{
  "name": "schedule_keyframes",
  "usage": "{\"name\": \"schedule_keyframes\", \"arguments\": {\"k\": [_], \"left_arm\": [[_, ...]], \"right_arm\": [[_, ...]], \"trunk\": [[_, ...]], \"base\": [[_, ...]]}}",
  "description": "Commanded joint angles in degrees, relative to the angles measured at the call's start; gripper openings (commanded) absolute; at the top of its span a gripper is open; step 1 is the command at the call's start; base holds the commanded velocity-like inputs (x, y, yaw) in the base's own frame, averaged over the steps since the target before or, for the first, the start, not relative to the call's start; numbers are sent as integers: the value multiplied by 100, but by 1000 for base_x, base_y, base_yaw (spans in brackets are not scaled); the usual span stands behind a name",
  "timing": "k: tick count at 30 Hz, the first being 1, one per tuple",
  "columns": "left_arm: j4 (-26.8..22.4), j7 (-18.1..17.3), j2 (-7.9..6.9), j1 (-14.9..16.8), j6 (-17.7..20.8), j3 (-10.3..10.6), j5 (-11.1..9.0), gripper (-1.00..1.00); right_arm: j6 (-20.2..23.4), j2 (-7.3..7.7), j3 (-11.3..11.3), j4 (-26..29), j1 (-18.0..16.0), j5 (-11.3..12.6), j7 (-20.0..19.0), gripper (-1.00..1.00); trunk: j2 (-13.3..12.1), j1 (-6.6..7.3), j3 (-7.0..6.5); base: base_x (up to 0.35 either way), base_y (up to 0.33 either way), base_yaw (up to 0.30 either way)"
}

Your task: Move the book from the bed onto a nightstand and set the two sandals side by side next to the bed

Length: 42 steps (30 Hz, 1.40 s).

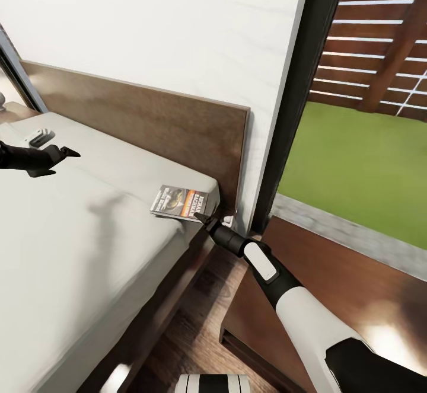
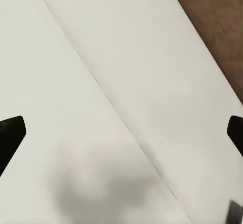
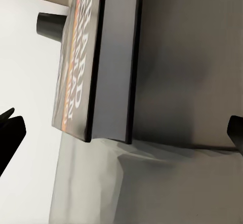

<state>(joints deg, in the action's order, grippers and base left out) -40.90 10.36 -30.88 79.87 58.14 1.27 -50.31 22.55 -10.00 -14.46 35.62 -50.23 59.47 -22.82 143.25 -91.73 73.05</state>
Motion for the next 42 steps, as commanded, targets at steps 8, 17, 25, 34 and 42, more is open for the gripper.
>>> {"name": "schedule_keyframes", "arguments": {"k": [8, 17, 25, 34, 42], "left_arm": [[-6, 53, -6, 2, 13, 13, -59, 100], [-6, 53, -6, 2, 13, 13, -58, 100], [-6, 53, -6, 2, 13, 13, -59, 100], [18, 52, -2, 2, 13, 13, -58, 100], [42, 47, -3, 2, 13, 13, -58, 100]], "right_arm": [[21, 0, -5, -2, -4, 38, -3, 100], [14, 0, -8, -2, -6, 38, -3, 100], [13, 0, -12, -2, -6, 38, -3, 100], [12, 0, -13, 24, -4, 38, -3, 100], [12, 0, -13, 68, -4, 38, -2, 100]], "trunk": [[2, 1, 5], [2, 1, 5], [2, 1, 18], [2, 1, 39], [2, 1, 42]], "base": [[0, 0, 0], [0, 0, 0], [0, 0, 0], [0, 0, 0], [0, 0, 0]]}}
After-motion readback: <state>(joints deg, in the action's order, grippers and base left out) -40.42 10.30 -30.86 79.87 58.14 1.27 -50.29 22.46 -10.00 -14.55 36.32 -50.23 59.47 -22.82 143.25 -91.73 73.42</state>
